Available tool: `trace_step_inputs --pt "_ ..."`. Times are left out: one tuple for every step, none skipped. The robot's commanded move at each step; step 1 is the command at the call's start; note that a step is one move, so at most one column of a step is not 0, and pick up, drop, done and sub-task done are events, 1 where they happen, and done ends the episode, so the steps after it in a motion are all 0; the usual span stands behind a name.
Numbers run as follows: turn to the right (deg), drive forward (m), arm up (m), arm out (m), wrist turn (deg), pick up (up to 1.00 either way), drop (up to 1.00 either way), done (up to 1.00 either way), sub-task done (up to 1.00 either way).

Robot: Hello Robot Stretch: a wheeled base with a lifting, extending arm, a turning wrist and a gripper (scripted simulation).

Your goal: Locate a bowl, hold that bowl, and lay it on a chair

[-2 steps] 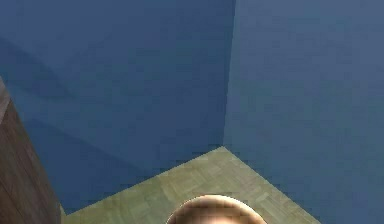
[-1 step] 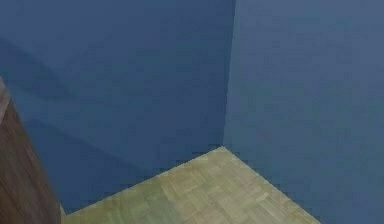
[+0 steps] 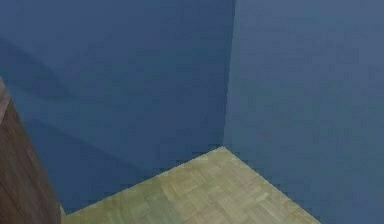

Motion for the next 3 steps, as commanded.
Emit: trace_step_inputs --pt "0.0 0.0 0.0 0.0 45.0 0.0 0.0 0.0 0.0" --pt "0.0 0.0 0.0 0.0 36.0 0.0 0.0 0.0 0.0" --pt "0.0 0.0 -0.38 0.0 0.0 0.0 0.0 0.0 0.0"
